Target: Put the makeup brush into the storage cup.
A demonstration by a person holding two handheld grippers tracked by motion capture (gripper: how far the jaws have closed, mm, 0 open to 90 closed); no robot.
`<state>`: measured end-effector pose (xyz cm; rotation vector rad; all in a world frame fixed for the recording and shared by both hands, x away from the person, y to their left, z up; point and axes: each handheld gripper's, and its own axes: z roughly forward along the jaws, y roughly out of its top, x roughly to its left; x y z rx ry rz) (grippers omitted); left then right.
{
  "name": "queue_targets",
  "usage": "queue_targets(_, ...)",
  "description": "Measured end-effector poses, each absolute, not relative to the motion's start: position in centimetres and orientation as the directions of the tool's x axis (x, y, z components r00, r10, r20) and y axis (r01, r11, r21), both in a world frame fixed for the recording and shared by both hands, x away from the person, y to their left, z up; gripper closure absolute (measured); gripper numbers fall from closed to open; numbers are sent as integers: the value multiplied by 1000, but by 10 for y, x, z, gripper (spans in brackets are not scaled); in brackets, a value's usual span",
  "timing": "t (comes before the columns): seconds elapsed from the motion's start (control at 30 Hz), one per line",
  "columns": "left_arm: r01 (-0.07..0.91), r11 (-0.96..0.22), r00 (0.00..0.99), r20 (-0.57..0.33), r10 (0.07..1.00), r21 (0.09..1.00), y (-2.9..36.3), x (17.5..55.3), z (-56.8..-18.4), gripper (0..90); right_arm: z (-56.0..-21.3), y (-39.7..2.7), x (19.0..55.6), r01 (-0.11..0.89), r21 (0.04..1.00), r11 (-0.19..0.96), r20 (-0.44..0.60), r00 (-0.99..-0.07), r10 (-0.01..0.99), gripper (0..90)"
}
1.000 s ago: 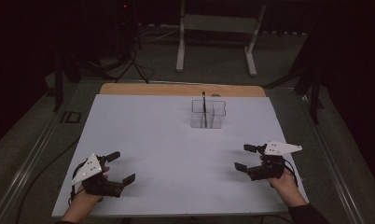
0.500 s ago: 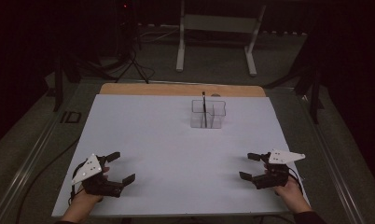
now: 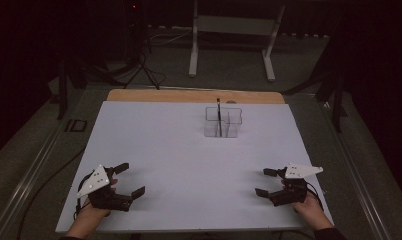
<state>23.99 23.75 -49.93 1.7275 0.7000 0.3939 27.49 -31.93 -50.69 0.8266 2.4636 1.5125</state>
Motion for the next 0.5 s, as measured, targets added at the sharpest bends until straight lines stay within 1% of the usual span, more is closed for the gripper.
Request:
queue_targets(0.3, 246, -157, 764, -92, 638, 956, 237, 238, -499, 6, -506, -320, 275, 368, 866, 339, 153, -840, 521, 143)
queue_targets(0.5, 245, -156, 764, -92, 639, 957, 238, 238, -499, 6, -506, -318, 274, 357, 862, 359, 132, -843, 522, 144)
